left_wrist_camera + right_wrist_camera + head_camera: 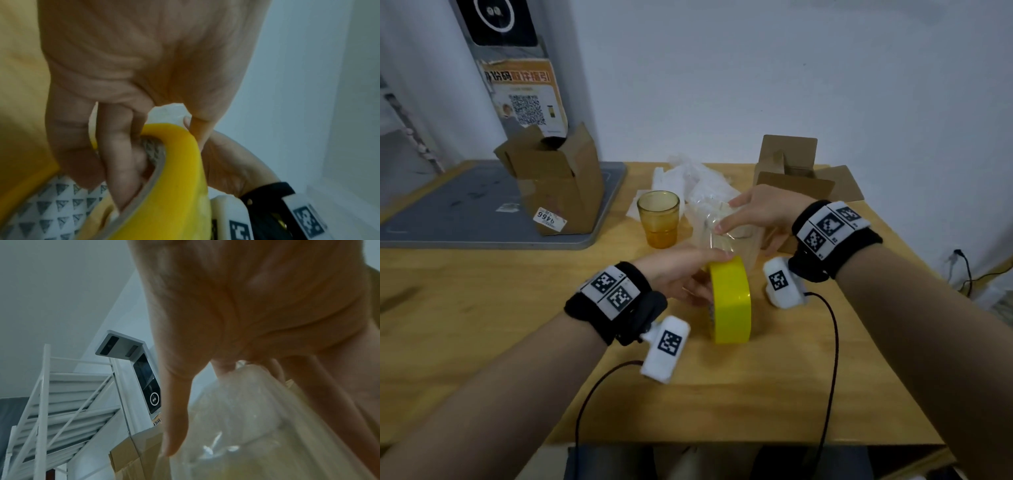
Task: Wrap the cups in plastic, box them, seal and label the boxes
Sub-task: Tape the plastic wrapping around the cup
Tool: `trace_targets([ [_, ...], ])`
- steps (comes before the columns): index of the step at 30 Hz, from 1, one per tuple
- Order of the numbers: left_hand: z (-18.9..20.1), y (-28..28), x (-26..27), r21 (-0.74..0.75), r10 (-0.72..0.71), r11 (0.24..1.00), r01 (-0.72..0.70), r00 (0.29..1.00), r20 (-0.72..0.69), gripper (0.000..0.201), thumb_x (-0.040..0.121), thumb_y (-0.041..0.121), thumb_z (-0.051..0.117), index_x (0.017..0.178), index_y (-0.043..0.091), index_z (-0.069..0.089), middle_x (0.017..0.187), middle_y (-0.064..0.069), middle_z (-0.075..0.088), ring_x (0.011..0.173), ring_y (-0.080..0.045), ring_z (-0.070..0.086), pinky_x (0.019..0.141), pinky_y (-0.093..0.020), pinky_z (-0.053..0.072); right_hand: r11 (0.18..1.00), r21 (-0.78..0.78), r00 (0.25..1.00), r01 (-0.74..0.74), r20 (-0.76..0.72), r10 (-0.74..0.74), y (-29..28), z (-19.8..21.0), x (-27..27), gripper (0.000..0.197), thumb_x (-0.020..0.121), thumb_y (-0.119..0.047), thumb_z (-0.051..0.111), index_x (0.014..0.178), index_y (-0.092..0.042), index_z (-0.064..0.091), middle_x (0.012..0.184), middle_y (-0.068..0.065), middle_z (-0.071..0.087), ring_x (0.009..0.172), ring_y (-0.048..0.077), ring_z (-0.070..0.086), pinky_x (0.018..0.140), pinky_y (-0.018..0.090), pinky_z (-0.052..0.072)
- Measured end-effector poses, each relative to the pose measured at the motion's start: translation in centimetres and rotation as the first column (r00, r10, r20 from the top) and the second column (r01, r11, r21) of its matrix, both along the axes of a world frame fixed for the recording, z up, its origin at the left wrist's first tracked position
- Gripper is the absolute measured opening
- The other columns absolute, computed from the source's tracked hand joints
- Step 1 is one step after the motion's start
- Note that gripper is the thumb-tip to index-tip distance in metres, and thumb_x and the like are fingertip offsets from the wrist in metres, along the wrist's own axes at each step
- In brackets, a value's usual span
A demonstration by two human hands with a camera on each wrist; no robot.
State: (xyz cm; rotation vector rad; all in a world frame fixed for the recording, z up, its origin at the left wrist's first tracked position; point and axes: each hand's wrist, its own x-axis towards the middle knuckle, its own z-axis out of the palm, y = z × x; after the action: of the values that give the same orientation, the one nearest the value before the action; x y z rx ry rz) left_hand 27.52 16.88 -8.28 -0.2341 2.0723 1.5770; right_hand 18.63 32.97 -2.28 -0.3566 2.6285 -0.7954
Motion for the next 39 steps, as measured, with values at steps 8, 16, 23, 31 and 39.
trace_targets([
  [8,1.5,-2.2,0.2,0.046,0.196,0.980,-0.192,0.975,-0.102,0.041,0.096,0.031,0.068,0.128,0.004,0.063,0.115,-0.019,0.073,0.096,-0.030,0.072,0.084,-0.040,0.060,0.999,0.042,0.992,0.033,-0.120,-0.028,-0.7,-0.7,1.2,0.090,0.079,-0.058,0.082,0.146,-0.007,0.050,0.137,0.010,0.058,0.100,0.021,0.054,0.072,0.033,0.050],
  [16,0.0,-2.9,0.2,-0.198,0.117,0.972,-0.124,0.992,-0.048,0.067,0.092,0.050,0.070,0.138,0.003,0.053,0.125,-0.017,0.069,0.113,-0.034,0.068,0.104,-0.050,0.053,0.983,-0.086,0.972,0.159,-0.161,-0.171,-1.7,-2.1,1.6,0.104,0.063,-0.061,0.091,0.145,-0.010,0.052,0.144,0.006,0.056,0.108,0.031,0.065,0.075,0.051,0.065],
  [23,1.0,-1.4,0.3,-0.090,0.063,0.994,-0.057,0.995,0.074,0.043,0.105,0.037,0.054,0.125,-0.001,0.057,0.118,-0.022,0.069,0.108,-0.037,0.069,0.098,-0.050,0.055,0.974,-0.140,0.976,0.179,-0.098,-0.194,-1.4,-2.4,0.6,0.108,0.063,-0.060,0.092,0.151,-0.016,0.046,0.150,0.006,0.050,0.114,0.033,0.063,0.068,0.052,0.065],
  [31,0.4,-1.6,-0.3,0.076,0.153,0.984,-0.163,0.981,0.122,0.032,0.107,0.031,0.052,0.112,0.001,0.060,0.084,-0.017,0.076,0.073,-0.028,0.075,0.071,-0.041,0.060,0.830,-0.528,0.960,0.179,-0.092,-0.266,1.5,-5.7,-0.4,0.095,0.076,-0.068,0.075,0.150,-0.033,0.028,0.143,0.004,0.053,0.117,0.025,0.065,0.093,0.050,0.060],
  [39,0.1,-1.4,-0.5,0.071,0.145,0.986,-0.154,0.982,0.122,0.043,0.108,0.036,0.046,0.103,-0.002,0.067,0.088,-0.017,0.077,0.076,-0.025,0.076,0.086,-0.042,0.056,0.958,0.113,0.964,0.264,0.002,-0.266,5.5,-5.9,2.1,0.040,0.103,-0.041,0.056,0.103,-0.003,0.069,0.094,0.017,0.075,0.073,0.030,0.070,0.078,0.042,0.062],
])
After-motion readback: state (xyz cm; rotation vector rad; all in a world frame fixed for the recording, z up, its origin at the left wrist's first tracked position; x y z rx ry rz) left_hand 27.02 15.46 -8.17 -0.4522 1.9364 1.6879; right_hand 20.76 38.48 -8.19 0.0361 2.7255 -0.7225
